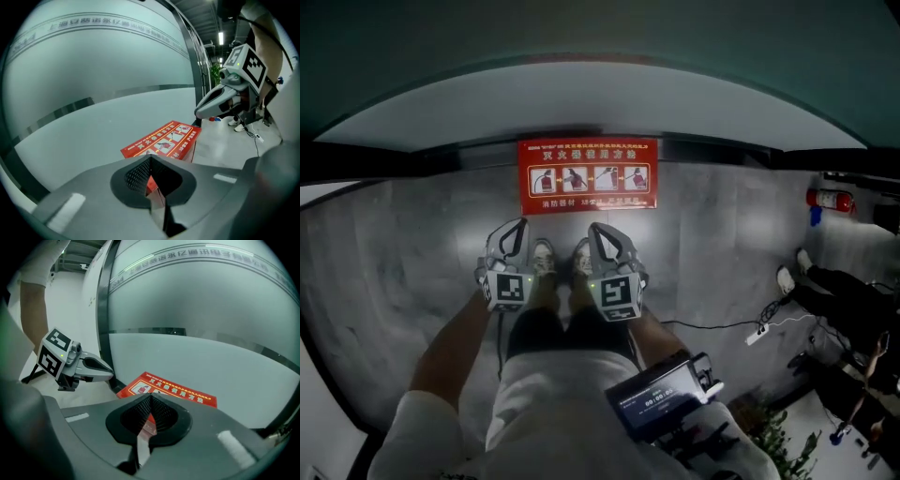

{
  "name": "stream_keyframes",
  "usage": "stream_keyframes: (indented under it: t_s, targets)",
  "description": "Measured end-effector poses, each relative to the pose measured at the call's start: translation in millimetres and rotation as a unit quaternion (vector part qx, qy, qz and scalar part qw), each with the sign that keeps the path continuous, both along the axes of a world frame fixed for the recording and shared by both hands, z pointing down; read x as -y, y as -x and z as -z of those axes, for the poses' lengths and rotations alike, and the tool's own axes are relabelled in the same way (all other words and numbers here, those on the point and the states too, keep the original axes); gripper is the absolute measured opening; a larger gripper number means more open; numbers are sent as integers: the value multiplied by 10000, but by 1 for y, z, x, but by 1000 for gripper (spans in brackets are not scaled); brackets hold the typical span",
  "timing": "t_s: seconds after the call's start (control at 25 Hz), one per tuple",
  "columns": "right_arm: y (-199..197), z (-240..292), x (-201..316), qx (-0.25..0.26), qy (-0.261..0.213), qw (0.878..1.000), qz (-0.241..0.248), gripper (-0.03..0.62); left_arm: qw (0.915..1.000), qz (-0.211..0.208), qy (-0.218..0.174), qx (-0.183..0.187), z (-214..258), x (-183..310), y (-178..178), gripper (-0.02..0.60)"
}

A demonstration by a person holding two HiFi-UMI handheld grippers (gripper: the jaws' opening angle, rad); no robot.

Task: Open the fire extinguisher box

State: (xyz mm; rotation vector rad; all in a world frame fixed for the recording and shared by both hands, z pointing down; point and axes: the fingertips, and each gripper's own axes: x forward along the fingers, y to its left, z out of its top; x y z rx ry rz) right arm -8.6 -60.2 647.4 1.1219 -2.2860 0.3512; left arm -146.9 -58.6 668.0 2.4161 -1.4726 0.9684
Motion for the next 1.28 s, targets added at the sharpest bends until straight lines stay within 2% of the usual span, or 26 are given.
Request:
stream_keyframes:
  t_s: [0.2, 0.4, 0.52, 0.56, 0.64, 0.72, 0.96, 1.08, 1.28]
  targets:
    - [12, -44, -2, -119, 148, 9995, 237, 14, 9994, -199, -193, 209, -45, -3, 7, -2]
    - [20, -70, -5, -131, 280, 9991, 300, 14, 9978, -336, -58, 575, -70, -10, 15, -2]
    - [23, -77, -5, -158, 281, 9989, 329, 14, 9944, -562, -78, 888, -84, -11, 17, 2]
    - [23, -79, -5, -162, 283, 9989, 323, 14, 9924, -670, -90, 1033, -89, -11, 17, 35]
    - [23, -82, -5, -169, 298, 9990, 290, 14, 9866, -861, -133, 1381, -98, -10, 17, 118]
    - [21, -83, -6, -171, 312, 9991, 245, 14, 9788, -1002, -234, 1772, -106, -6, 19, 160]
    - [16, -89, -12, -169, 372, 9991, 135, 14, 9501, -1529, -769, 2608, -114, 14, 9, 215]
    - [14, -88, -13, -180, 369, 9991, 100, 14, 9380, -1779, -924, 2828, -114, 18, 4, 232]
    - [9, -87, -13, -211, 357, 9991, 38, 14, 9336, -1944, -895, 2873, -114, 17, 2, 232]
